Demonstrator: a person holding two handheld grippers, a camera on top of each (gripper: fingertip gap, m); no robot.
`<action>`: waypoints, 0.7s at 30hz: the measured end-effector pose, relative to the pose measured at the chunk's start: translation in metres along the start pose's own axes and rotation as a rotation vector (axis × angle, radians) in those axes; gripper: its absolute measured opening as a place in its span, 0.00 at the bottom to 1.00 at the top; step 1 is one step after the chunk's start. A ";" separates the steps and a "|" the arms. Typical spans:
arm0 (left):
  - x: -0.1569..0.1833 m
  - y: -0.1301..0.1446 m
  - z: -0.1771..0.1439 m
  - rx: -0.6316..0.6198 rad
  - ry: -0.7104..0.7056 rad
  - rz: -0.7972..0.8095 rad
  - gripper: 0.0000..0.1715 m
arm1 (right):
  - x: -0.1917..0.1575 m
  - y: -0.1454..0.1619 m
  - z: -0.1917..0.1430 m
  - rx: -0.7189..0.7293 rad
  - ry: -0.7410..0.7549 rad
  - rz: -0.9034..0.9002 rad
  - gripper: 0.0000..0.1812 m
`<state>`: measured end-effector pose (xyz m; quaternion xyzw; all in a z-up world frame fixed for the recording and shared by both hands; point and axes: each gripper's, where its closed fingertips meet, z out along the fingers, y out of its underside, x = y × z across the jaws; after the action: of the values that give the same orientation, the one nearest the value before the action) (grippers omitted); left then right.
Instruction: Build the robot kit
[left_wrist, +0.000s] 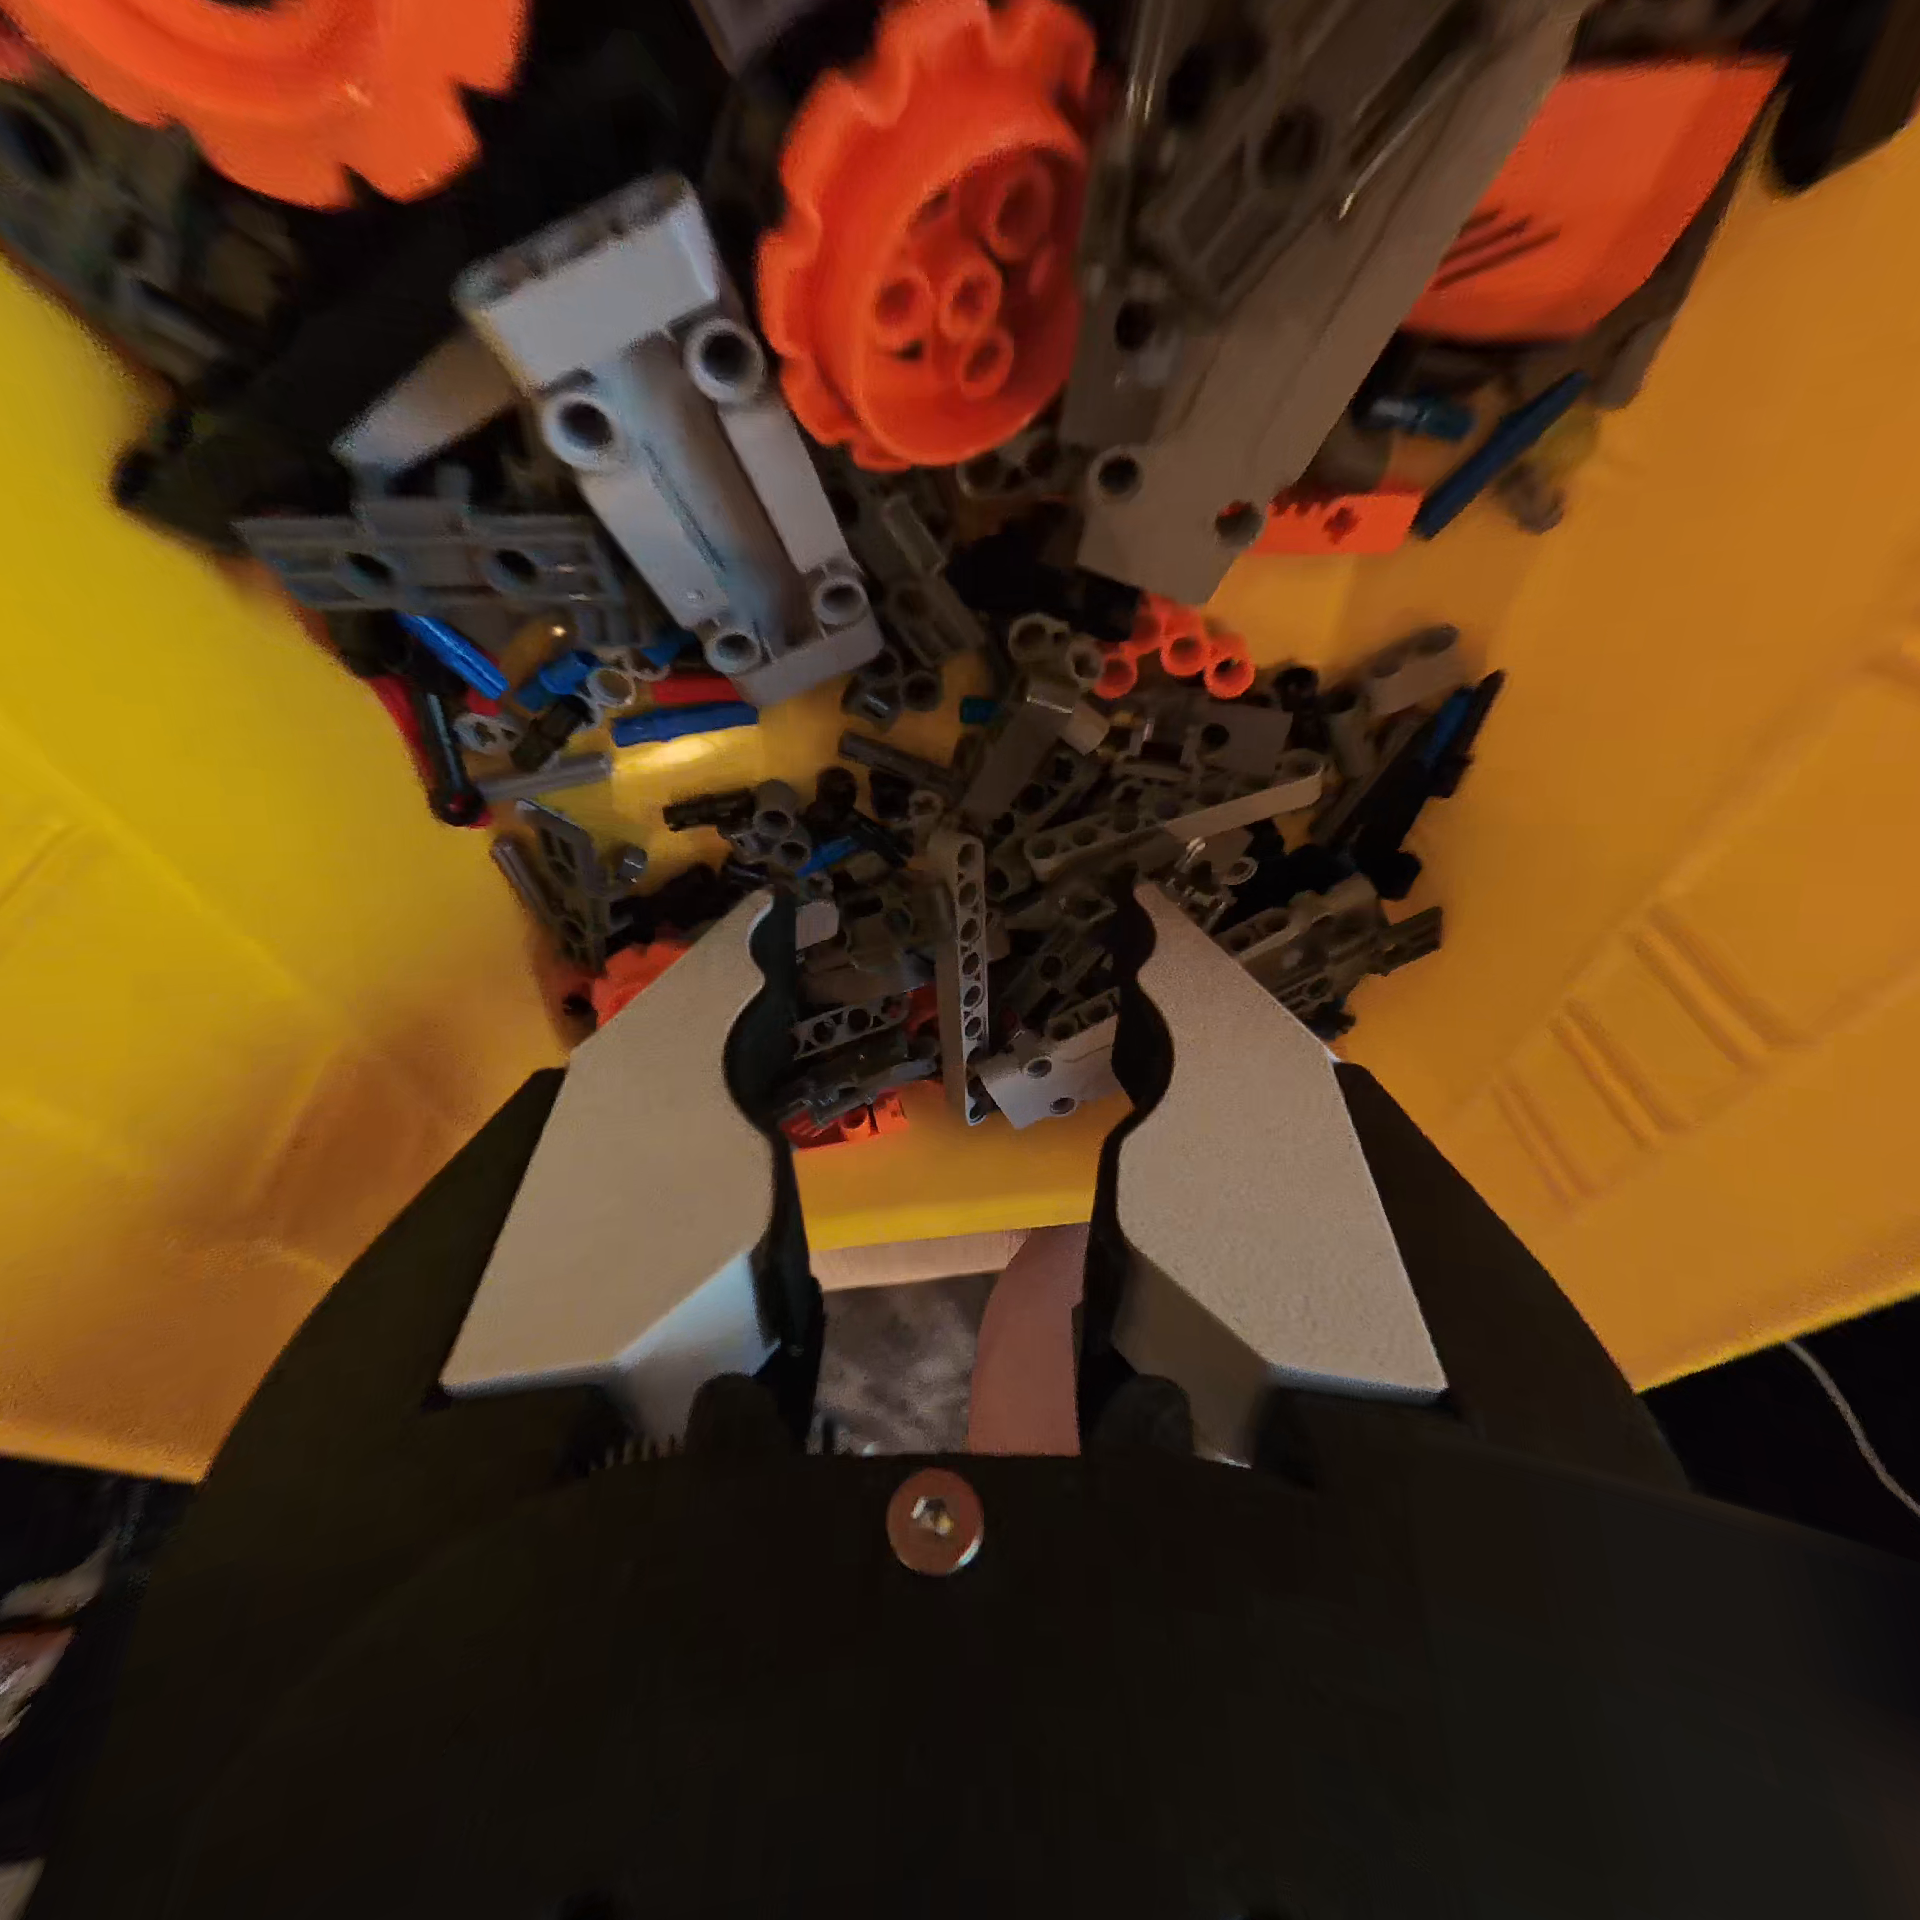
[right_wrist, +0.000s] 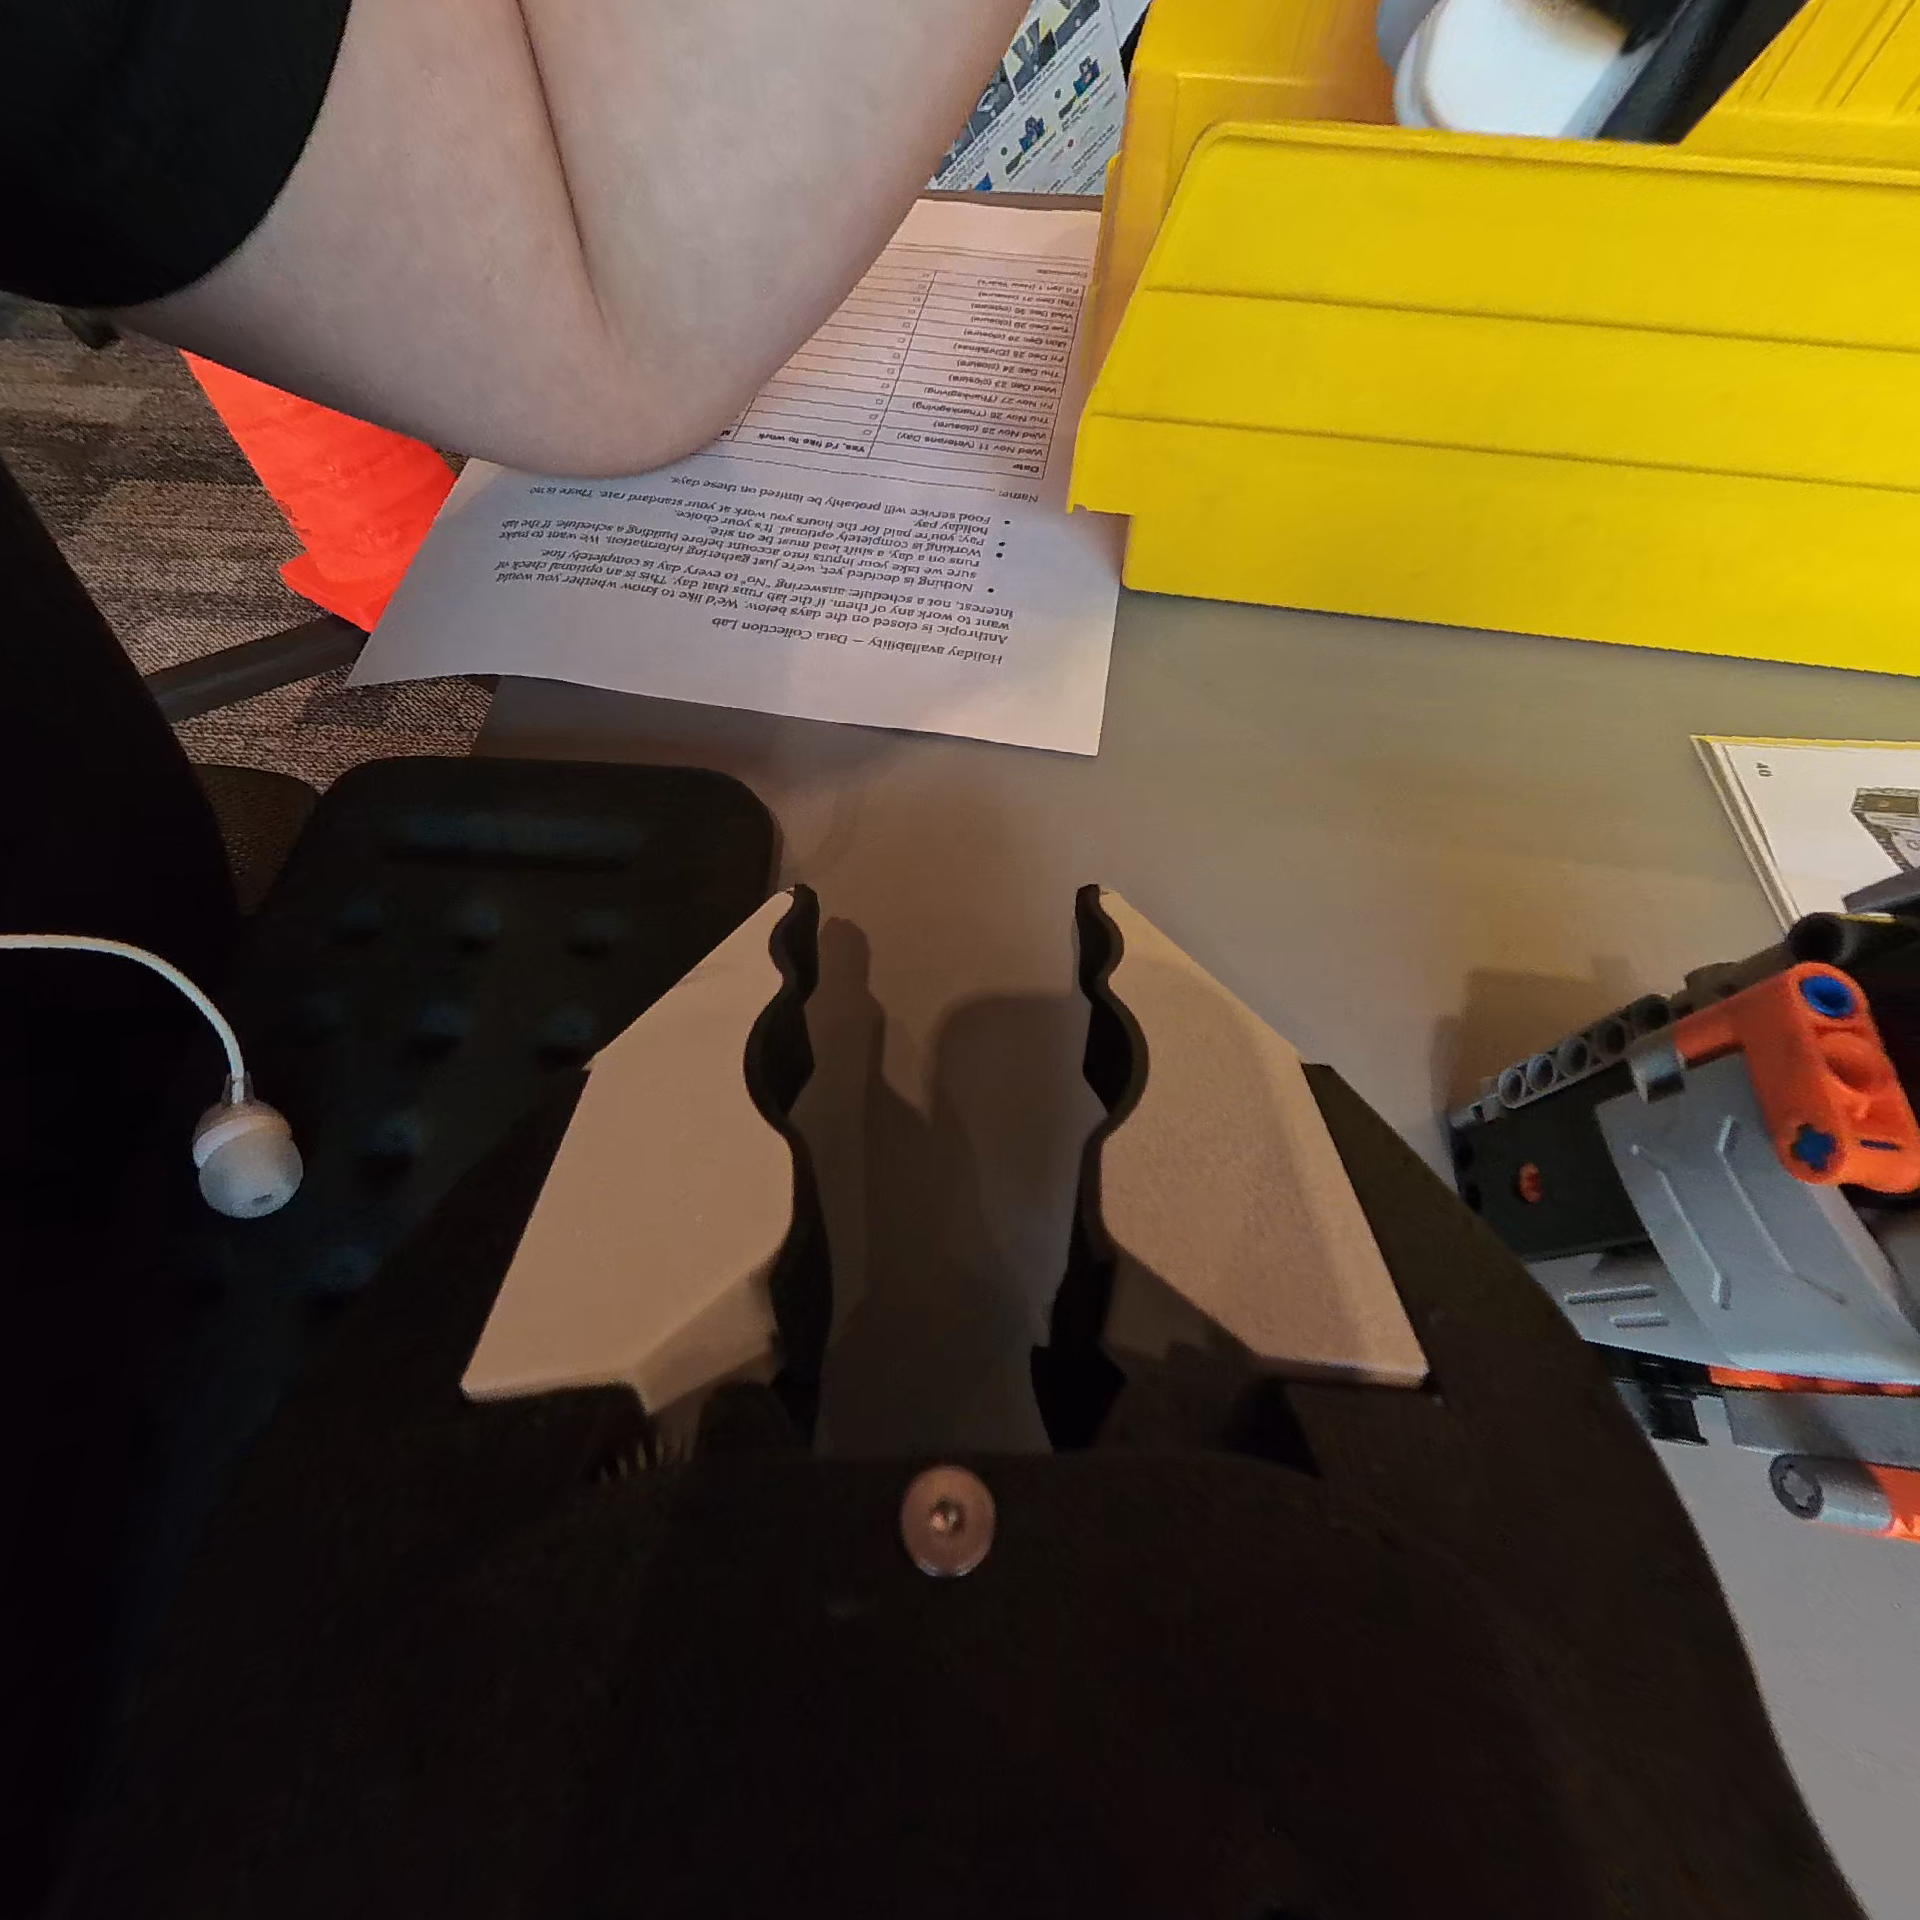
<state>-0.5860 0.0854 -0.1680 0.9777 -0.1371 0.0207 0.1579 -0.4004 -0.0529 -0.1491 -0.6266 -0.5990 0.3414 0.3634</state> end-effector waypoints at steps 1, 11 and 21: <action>0.001 0.000 0.002 -0.019 -0.012 0.015 0.36 | 0.000 0.000 0.000 0.001 0.000 0.000 0.27; 0.026 -0.008 0.005 -0.046 -0.013 0.229 0.23 | -0.002 0.002 0.001 -0.013 -0.003 -0.012 0.27; 0.049 -0.032 -0.012 0.109 0.097 0.302 0.05 | -0.003 0.003 0.002 -0.022 -0.005 -0.016 0.27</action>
<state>-0.5305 0.1056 -0.1625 0.9508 -0.2736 0.0987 0.1063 -0.4005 -0.0557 -0.1525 -0.6246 -0.6088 0.3335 0.3578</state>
